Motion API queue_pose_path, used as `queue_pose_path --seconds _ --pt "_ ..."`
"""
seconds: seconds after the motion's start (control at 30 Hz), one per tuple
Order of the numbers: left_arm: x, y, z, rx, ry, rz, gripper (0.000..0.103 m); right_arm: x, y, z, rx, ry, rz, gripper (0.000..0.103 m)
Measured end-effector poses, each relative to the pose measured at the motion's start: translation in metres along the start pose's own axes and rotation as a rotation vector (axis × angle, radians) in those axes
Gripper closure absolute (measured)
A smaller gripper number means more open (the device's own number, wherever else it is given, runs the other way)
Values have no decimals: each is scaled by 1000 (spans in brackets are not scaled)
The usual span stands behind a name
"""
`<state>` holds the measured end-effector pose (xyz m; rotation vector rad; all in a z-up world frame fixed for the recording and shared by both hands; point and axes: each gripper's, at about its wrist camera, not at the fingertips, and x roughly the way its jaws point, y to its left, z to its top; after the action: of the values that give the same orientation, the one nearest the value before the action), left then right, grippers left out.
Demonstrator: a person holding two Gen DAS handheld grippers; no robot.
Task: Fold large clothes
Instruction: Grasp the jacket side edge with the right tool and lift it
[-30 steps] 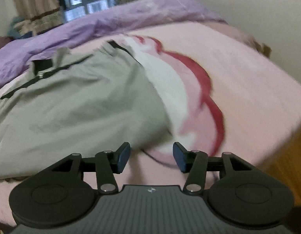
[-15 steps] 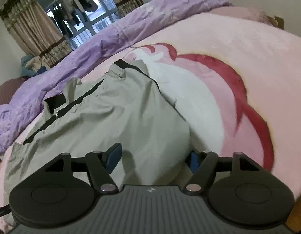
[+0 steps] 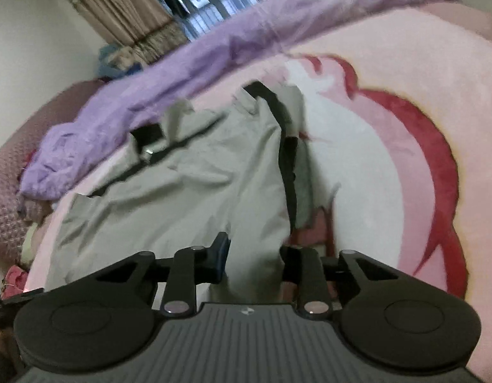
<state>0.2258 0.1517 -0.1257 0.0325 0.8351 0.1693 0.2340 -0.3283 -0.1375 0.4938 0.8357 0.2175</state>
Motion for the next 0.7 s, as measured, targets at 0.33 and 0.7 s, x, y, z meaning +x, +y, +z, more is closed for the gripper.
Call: queue_pose_path --seconds 0.33,0.7 --pt "-1 2 1 5 0 -1 0 7 16 -6 3 -74 -11 88" --pt "6 10 16 33 9 -52 0 6 119 -21 -125 -294 -50 91"
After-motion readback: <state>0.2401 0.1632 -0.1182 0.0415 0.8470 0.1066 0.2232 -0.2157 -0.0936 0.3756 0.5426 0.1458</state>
